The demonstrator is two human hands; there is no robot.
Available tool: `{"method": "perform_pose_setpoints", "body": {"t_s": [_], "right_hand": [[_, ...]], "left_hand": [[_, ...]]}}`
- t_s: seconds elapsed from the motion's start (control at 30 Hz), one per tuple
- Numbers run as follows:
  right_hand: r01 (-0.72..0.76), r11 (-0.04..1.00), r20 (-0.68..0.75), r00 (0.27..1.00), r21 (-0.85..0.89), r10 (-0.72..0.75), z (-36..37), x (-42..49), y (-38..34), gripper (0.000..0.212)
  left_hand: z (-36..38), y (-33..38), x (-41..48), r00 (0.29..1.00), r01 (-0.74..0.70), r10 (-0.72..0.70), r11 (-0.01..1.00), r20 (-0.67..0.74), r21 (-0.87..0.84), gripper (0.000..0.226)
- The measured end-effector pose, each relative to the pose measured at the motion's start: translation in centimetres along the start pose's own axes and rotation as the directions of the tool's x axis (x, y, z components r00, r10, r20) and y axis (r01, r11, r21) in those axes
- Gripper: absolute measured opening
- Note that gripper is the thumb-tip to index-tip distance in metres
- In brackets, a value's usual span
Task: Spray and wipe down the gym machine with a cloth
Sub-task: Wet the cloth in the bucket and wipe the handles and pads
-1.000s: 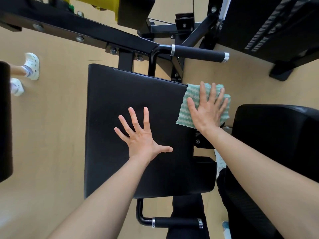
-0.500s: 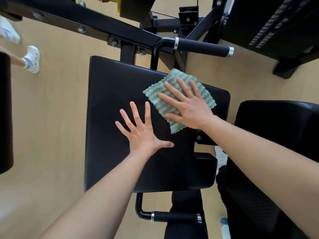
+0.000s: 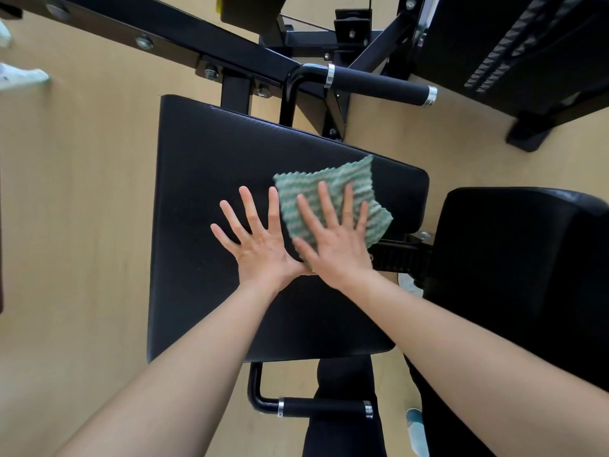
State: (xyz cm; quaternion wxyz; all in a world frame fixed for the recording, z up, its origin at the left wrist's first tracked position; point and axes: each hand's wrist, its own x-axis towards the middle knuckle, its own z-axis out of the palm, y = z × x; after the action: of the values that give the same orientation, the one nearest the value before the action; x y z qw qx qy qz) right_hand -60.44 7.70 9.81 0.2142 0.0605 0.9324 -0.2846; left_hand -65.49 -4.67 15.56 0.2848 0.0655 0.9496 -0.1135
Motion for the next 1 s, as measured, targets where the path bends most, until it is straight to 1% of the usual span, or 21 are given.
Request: {"method": "perform_pose_setpoints", "body": {"t_s": [0.07,0.13,0.17,0.2,0.27,0.37,0.43,0.53,0.6,0.67,0.77,0.8,0.83,0.87,0.9,0.93,0.97,1.0], "right_hand": [[0.128,0.991,0.023,0.992,-0.048,-0.127,0.5,-0.5,0.2,0.072],[0.231,0.967,0.035,0.973,-0.108,-0.228,0.0,-0.5,2.0,0.072],[0.257,0.956,0.033,0.966,-0.143,-0.255,-0.5,-0.5,3.0,0.073],[0.254,0.953,0.024,0.967,-0.167,-0.253,-1.0,-0.4,3.9,0.075],[0.157,0.977,-0.017,0.987,-0.146,-0.161,-1.7,-0.5,5.1,0.078],[-0.052,0.998,-0.047,0.998,-0.032,0.051,-2.1,-0.7,6.1,0.082],[-0.172,0.984,-0.057,0.983,0.052,0.175,-2.4,-0.5,6.7,0.084],[-0.332,0.922,-0.061,0.935,0.198,0.35,-2.7,0.2,6.6,0.084],[-0.355,0.907,-0.066,0.924,0.226,0.378,-2.8,0.8,5.6,0.081],[-0.275,0.944,-0.073,0.954,0.183,0.292,-2.9,1.2,4.1,0.078],[-0.028,0.997,-0.057,0.998,0.078,0.032,-2.8,1.4,2.4,0.075],[0.08,0.994,-0.053,0.996,0.078,-0.076,-2.8,1.4,2.1,0.075],[0.184,0.975,-0.067,0.982,0.122,-0.177,-2.9,1.3,2.0,0.076],[0.254,0.942,-0.107,0.966,0.218,-0.235,-3.1,1.1,2.0,0.078],[0.276,0.9,-0.168,0.958,0.338,-0.231,-3.5,0.8,2.2,0.08],[0.258,0.864,-0.237,0.957,0.432,-0.167,-3.9,0.4,2.6,0.081],[0.209,0.852,-0.302,0.951,0.479,-0.063,-4.2,0.1,3.2,0.08],[0.136,0.865,-0.359,0.932,0.483,0.054,-4.4,-0.1,3.9,0.077]], "left_hand": [[0.0,-0.1,-0.1,1.0,0.004,-0.004,1.0,-0.01,0.01,0.159],[0.0,-0.2,-0.1,1.0,-0.005,0.005,1.0,-0.007,0.005,0.163],[0.0,-0.2,-0.2,1.0,-0.009,0.008,1.0,-0.004,-0.002,0.166],[0.0,-0.2,-0.2,1.0,-0.009,0.009,1.0,-0.005,-0.008,0.168],[-0.1,-0.2,-0.4,1.0,0.001,-0.002,1.0,-0.016,-0.011,0.169],[0.0,-0.2,-0.6,0.999,0.011,-0.013,0.999,-0.043,-0.051,0.162],[0.1,-0.4,-0.8,0.998,0.002,-0.007,0.998,-0.067,-0.065,0.156],[0.2,-0.5,-0.8,0.996,-0.004,-0.003,0.997,-0.087,-0.074,0.154],[0.2,-0.4,-0.7,0.995,-0.009,0.0,0.995,-0.097,-0.096,0.153],[0.3,-0.3,-0.8,0.99,-0.03,0.008,0.986,-0.138,-0.161,0.142],[-0.3,-0.3,-1.1,0.952,-0.096,-0.015,0.934,-0.305,-0.345,0.11],[-0.7,-0.3,-1.3,0.925,-0.146,-0.007,0.916,-0.379,-0.373,0.102],[-1.2,-0.1,-1.3,0.895,-0.207,0.021,0.904,-0.445,-0.374,0.096],[-1.5,0.2,-1.3,0.865,-0.272,0.062,0.892,-0.498,-0.361,0.091],[-1.7,0.5,-1.2,0.835,-0.336,0.108,0.876,-0.54,-0.345,0.087],[-1.9,0.9,-1.0,0.804,-0.395,0.151,0.858,-0.575,-0.327,0.083],[-1.9,1.5,-0.8,0.775,-0.445,0.193,0.842,-0.601,-0.304,0.079],[-1.8,2.1,-0.5,0.752,-0.488,0.243,0.83,-0.612,-0.269,0.076]]}}
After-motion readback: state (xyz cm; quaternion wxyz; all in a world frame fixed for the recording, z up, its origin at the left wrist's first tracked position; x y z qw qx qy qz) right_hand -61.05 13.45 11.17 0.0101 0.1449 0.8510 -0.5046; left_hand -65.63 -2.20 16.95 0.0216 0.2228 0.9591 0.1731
